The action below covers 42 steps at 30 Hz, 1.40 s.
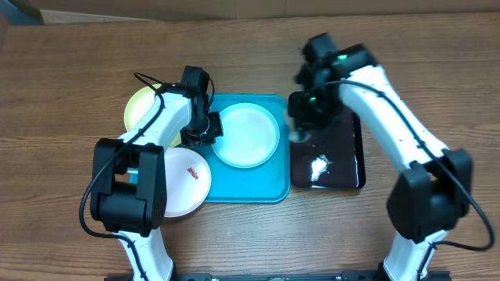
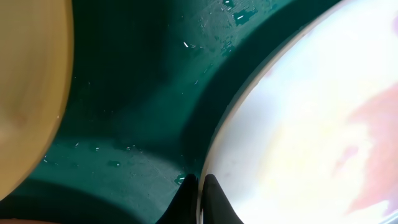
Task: Clean dirty plates on tray and stack at the side
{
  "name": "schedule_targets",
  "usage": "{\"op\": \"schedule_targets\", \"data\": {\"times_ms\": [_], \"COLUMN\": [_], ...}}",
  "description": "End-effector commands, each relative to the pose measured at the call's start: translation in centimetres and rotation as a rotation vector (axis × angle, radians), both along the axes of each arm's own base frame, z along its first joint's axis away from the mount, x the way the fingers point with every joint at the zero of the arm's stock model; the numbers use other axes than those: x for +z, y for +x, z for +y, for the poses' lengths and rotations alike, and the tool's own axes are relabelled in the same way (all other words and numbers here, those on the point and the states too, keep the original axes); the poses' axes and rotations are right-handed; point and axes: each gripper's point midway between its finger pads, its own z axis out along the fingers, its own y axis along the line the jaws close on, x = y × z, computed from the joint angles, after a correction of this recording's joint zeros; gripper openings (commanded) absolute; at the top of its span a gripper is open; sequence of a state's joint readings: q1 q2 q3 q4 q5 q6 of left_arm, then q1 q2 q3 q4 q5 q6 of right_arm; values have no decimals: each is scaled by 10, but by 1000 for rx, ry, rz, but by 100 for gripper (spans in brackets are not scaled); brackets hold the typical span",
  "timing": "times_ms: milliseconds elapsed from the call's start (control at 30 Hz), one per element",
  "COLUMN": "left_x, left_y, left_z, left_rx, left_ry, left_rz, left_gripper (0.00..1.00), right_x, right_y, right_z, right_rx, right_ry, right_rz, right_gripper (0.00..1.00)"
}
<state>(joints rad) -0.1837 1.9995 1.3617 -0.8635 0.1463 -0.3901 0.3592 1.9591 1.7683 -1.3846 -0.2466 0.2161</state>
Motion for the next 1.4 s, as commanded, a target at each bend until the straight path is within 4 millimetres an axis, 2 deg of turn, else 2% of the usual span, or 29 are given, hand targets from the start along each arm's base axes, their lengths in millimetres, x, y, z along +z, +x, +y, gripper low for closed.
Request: {"op": "schedule_targets", "data": {"times_ms": [0,133,400,533,833,1033,1067,1133,1233,1367], "left_x": [-6,-6,-6,-6,-6,-6,-6,-6,-6,-7], "left_y": [-3,-2,1,2,2,2,2,2,2,2], "left_z": [-2,-2,-3,-3,-3,-3,-3,-3,-3,0], "left_rx": [-8,-8,-8,-8,-8,-8,-8,-8,-8,-7], "left_ry": [3,3,1,0,0,0,0,0,0,14], "left_rz": [14,12,-1,-5,-5,-4,-5,-4,-4,-6], "left_gripper": [4,4,4,4,4,5,5,6,14,14], "right_x": [-10,-31,-78,-91,-93,-93,-93,-93,-93,-93], "right_y": [6,2,2,5,13,15,15,15,15,15], "right_z": [-34,-59,-60,-64,-82,-85,-85,-85,-85,-85], "right_rx": [-28,-109,-122,-136,-166,-174,-174,-174,-174,-174], "right_ry": [-177,-302,-299,-299,-347,-350,-352,-352,-352,-352], "right_rz": [-37,-21,-43,-63,-95,-99,-100,-100,-100,-99], "right_gripper": [4,4,5,6,8,11,11,4,4,4]}}
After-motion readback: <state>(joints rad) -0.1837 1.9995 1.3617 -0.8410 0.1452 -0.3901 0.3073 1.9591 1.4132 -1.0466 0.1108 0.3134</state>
